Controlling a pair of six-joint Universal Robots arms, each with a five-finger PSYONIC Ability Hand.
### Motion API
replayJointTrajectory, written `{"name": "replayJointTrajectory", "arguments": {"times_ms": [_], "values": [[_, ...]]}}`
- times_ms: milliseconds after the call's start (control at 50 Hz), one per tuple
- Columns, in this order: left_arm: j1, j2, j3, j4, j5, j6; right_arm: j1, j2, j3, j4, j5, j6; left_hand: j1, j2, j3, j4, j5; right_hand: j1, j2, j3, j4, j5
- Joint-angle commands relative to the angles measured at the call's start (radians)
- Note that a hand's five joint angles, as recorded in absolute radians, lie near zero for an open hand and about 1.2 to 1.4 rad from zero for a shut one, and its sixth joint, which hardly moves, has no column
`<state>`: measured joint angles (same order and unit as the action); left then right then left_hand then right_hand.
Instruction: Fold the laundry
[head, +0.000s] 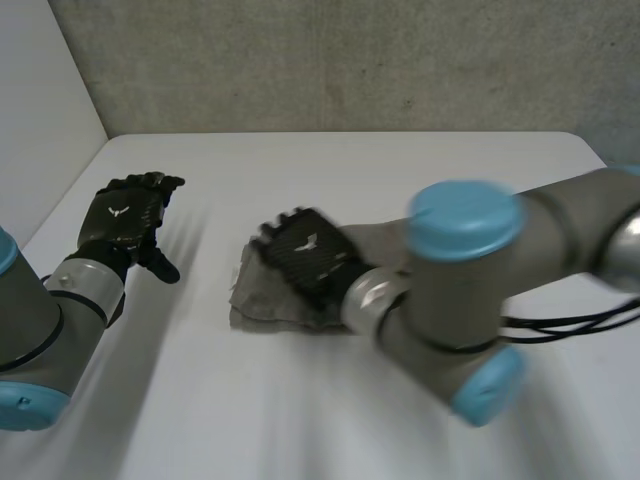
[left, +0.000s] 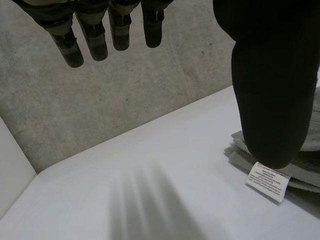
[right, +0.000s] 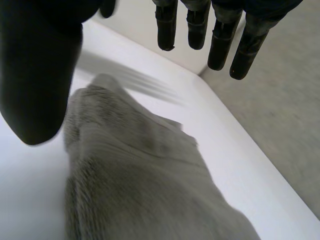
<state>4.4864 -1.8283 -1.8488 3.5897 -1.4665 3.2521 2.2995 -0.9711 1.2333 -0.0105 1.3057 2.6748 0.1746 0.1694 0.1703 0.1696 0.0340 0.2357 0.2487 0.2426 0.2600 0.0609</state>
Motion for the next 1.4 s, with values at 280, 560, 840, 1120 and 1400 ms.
{"name": "replayJointTrajectory", "arguments": {"times_ms": [280, 560, 840, 1120, 1400], "values": [[-0.171, -0.083, 0.089, -0.011, -0.014, 0.008, -0.379, -0.104, 0.368, -0.101, -0.137, 0.148, 0.004, 0.009, 0.008, 0.009, -0.030, 0.386, 0.373, 0.379, 0.362, 0.386], [-0.214, -0.065, 0.128, -0.012, -0.047, 0.003, -0.390, -0.034, 0.357, -0.160, 0.065, -0.033, 0.001, 0.006, 0.005, 0.006, -0.033, 1.061, 1.048, 1.054, 1.037, 1.061], [-0.222, -0.062, 0.149, -0.012, -0.074, 0.002, -0.413, -0.043, 0.374, -0.164, 0.129, -0.168, 0.004, 0.009, 0.008, 0.009, -0.030, 0.657, 0.644, 0.650, 0.632, 0.657], [-0.233, -0.049, 0.152, -0.012, -0.075, 0.000, -0.439, -0.043, 0.382, -0.169, 0.126, -0.154, 0.004, 0.009, 0.008, 0.009, -0.030, 1.159, 1.146, 1.152, 1.135, 1.160], [-0.230, -0.005, 0.195, -0.034, -0.075, -0.002, -0.566, -0.237, 0.479, -0.007, 0.080, -0.304, 0.004, 0.009, 0.008, 0.009, -0.030, 1.161, 1.148, 1.154, 1.136, 1.161]]}}
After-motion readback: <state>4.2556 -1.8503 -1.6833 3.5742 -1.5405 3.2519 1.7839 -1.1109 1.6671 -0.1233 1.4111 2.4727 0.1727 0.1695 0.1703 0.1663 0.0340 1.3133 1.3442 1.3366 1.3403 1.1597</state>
